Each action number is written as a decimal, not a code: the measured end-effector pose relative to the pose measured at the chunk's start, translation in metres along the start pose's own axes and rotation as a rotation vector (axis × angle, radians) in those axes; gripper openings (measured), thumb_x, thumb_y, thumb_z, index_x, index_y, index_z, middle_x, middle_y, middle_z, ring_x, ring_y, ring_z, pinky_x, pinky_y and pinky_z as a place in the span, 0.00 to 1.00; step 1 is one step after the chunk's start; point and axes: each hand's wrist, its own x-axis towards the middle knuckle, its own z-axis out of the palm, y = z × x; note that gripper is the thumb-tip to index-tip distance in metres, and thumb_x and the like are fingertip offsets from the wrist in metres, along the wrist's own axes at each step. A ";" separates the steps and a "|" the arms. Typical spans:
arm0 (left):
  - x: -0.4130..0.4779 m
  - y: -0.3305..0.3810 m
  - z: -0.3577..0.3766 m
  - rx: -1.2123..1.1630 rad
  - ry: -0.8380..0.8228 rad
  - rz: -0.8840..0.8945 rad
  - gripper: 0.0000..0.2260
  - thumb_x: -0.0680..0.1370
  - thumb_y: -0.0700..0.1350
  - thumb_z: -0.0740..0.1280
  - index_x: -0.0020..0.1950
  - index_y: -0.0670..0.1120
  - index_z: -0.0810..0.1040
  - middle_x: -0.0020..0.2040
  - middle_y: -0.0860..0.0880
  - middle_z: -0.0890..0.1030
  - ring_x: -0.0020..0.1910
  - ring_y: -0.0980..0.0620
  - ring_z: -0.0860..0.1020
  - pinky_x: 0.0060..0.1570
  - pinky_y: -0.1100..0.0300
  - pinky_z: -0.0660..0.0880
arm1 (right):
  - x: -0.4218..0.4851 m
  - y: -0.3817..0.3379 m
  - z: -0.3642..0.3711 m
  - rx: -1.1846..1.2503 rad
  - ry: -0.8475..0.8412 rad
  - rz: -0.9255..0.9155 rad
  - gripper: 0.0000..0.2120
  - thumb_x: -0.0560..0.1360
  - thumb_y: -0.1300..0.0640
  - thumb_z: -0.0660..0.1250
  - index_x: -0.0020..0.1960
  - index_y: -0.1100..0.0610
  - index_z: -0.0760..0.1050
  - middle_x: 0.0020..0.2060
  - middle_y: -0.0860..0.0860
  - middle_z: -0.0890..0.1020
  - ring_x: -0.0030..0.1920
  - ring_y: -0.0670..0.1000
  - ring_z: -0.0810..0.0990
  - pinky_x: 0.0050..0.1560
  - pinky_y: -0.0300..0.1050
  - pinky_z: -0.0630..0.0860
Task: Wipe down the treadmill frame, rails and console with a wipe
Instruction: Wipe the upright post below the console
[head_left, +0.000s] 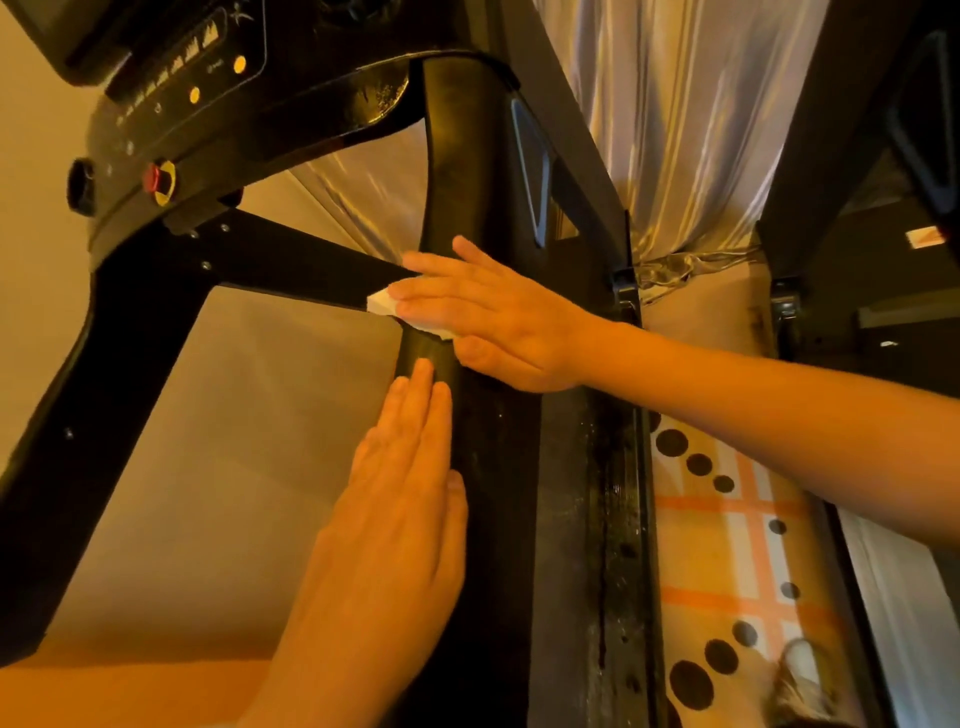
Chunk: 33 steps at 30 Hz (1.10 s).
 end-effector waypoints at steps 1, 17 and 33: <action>-0.002 0.000 0.000 -0.004 -0.001 0.005 0.30 0.77 0.61 0.41 0.79 0.57 0.42 0.77 0.66 0.35 0.75 0.71 0.34 0.72 0.68 0.41 | -0.012 -0.001 0.007 -0.008 0.035 0.031 0.26 0.86 0.50 0.49 0.79 0.63 0.62 0.79 0.61 0.64 0.82 0.61 0.54 0.81 0.58 0.45; -0.004 0.009 -0.005 -0.267 0.025 -0.082 0.30 0.78 0.51 0.56 0.79 0.61 0.55 0.77 0.73 0.49 0.77 0.72 0.48 0.72 0.72 0.48 | -0.032 -0.030 0.039 0.234 0.238 0.274 0.31 0.87 0.45 0.44 0.79 0.68 0.59 0.80 0.64 0.59 0.82 0.58 0.47 0.80 0.55 0.41; -0.035 0.008 -0.002 -0.077 0.022 -0.057 0.28 0.81 0.58 0.51 0.81 0.60 0.51 0.79 0.70 0.47 0.79 0.68 0.47 0.74 0.66 0.51 | -0.046 -0.041 0.065 0.416 0.390 0.493 0.26 0.86 0.58 0.49 0.82 0.55 0.44 0.82 0.48 0.45 0.82 0.50 0.38 0.80 0.47 0.34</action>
